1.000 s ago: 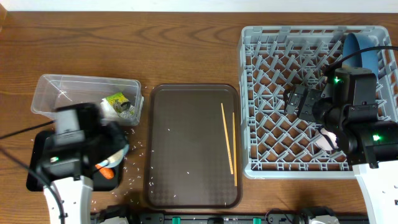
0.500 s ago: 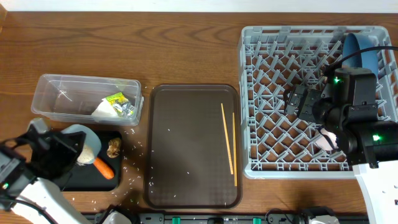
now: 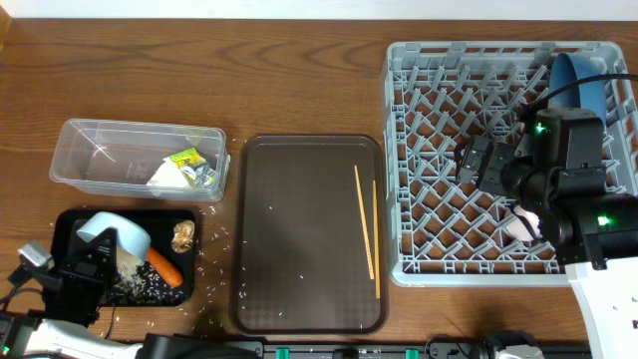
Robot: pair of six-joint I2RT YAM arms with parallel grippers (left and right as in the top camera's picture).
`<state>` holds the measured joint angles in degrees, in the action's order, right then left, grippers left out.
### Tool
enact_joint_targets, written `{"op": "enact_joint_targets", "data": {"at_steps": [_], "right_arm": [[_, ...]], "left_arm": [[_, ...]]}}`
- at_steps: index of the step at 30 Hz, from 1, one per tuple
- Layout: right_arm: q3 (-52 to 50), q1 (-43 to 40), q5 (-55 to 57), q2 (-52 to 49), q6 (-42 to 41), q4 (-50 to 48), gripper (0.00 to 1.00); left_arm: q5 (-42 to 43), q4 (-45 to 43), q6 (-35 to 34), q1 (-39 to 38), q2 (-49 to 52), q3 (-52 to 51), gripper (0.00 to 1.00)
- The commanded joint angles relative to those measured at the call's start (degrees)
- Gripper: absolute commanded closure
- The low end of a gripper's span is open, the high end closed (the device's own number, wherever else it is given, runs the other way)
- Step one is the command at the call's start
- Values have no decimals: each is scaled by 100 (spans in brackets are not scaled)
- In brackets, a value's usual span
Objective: Sort waste into correct bins and load items into the dishwasher rack
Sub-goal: 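Tilt the rice bowl with the left gripper to pour rice onto tray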
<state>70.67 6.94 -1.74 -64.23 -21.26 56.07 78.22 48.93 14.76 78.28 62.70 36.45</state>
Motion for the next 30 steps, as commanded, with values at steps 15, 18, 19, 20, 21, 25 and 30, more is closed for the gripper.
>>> {"op": "enact_joint_targets", "data": {"at_steps": [15,18,19,20,21,25,30], "right_arm": [[24,-22,35,55,72,31,1],[24,-22,15,52,50,17,1],[24,-22,13,55,52,24,1],[24,-22,13,55,50,31,1],[24,-22,-2,52,50,31,1],[24,-22,-20,52,52,55,1],[24,-22,-20,52,52,35,1]], "left_arm": [[874,693,1338,125,59,-59,94],[671,728,857,164,125,-59,94],[656,713,1145,162,125,-61,94],[564,621,1362,166,127,-61,94],[566,640,1051,205,140,-59,94],[439,721,1362,247,125,-61,94],[474,643,1335,275,170,-61,94]]}}
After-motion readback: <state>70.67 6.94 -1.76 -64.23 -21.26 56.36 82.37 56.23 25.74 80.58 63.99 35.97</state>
